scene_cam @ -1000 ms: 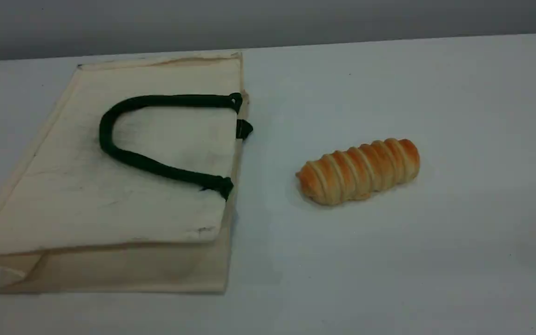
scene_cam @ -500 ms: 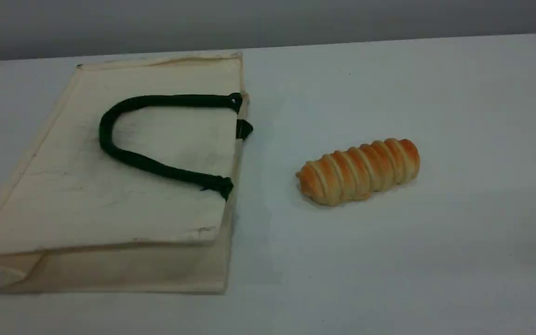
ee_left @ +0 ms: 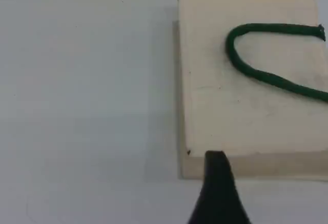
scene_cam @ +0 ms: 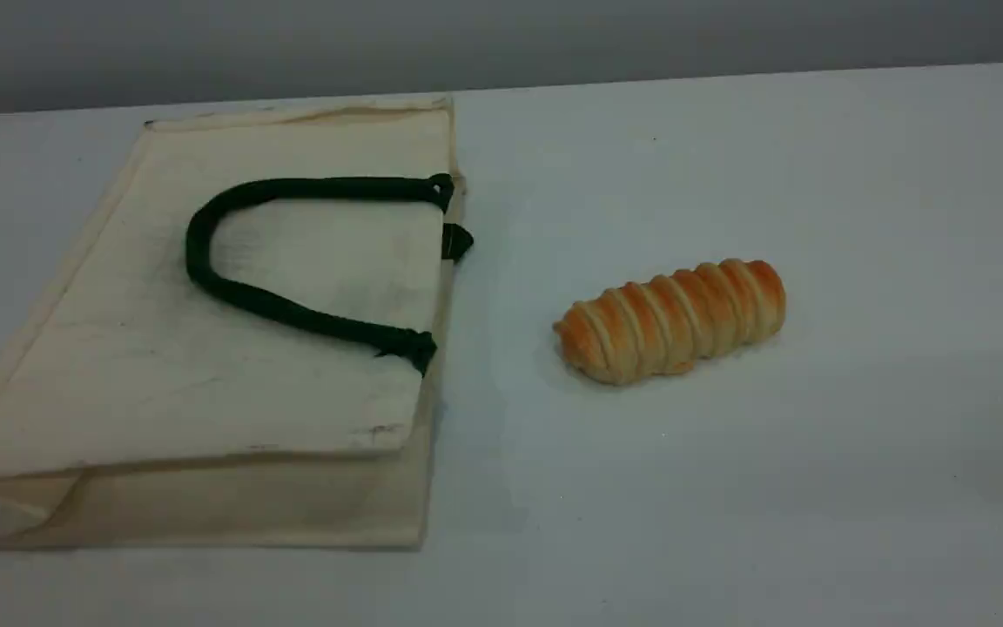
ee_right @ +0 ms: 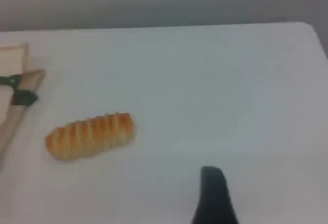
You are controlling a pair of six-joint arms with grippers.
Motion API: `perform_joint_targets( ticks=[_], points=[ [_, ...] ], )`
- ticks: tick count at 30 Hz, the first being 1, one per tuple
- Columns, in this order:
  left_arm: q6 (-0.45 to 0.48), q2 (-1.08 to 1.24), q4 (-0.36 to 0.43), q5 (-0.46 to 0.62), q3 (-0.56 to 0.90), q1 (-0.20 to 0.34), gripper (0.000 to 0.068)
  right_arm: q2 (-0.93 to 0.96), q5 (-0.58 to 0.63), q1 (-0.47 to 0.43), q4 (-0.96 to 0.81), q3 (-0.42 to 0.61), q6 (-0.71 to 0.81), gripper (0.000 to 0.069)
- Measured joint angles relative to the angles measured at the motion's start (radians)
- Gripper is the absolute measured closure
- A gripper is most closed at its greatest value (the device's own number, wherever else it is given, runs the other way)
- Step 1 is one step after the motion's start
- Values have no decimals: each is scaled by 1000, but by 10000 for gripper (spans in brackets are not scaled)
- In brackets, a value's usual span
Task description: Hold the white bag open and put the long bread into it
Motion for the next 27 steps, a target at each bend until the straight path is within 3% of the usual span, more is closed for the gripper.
perform_joint_targets(
  ticks=[12,18,23,27],
  points=[
    [0,0,0,0,-3,0,230,0,-10,0,79,0,0,244],
    [-11,69,-35,32,-71,0,230,14,-11,0,136,-10,-47,244],
    [-12,223,-32,11,-150,0,230,152,-54,0,251,-46,-143,244],
    [-25,384,-24,-69,-189,0,230,294,-136,0,325,-84,-208,244]
  ],
)
